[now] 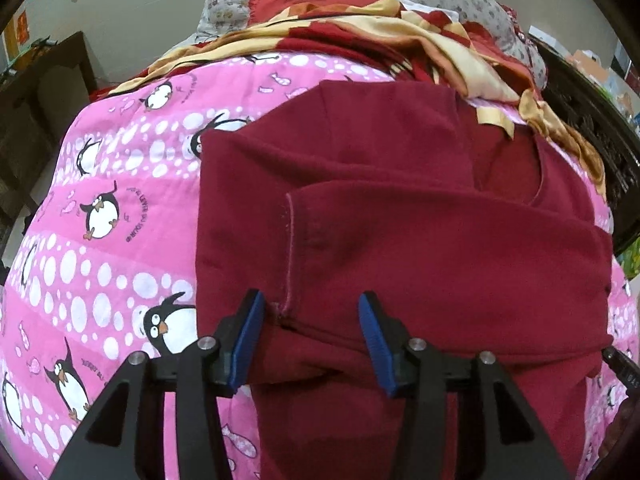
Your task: Fold small clothes
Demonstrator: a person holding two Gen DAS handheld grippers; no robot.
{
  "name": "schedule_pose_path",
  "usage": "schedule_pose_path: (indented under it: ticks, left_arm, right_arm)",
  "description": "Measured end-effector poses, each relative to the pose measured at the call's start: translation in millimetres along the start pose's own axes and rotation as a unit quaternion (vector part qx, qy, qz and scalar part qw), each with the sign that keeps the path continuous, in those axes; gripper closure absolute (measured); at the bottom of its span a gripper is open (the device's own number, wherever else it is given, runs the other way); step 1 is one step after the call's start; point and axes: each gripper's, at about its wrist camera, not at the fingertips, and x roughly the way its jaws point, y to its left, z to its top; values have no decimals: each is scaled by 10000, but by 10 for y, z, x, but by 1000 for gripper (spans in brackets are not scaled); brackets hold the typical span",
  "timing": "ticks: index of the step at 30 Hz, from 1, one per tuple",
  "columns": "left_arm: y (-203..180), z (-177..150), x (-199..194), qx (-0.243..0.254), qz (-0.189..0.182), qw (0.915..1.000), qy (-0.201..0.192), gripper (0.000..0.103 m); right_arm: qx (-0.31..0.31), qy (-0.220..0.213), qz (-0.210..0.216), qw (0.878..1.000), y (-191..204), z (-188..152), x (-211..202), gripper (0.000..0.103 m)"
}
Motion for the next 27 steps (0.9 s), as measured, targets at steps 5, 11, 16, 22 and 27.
schedule_pose_path:
  ticks: [5,11,16,22,27]
  left_arm:
    - [26,-17,-27,50,-50,10000,-31,50]
    - [-1,-34,-15,29,-5,10000,-89,46]
    - [-18,-42,4,75,24,9999,-91,43]
    - [-55,-47,36,78,-37,9999,-116,35]
    - [-103,-81,23,211,26,9996,-174,33]
  right_arm:
    - [402,-483,466,9969,-171,15,-399,50]
    - [429,-824,258,9953,-141,344,-459,44]
    - [474,-348,444,9973,-87,652,4,44]
    - [-421,-428,-545,9967,63,749,245,73]
    - [47,-449,-246,9987,-48,715,97,73]
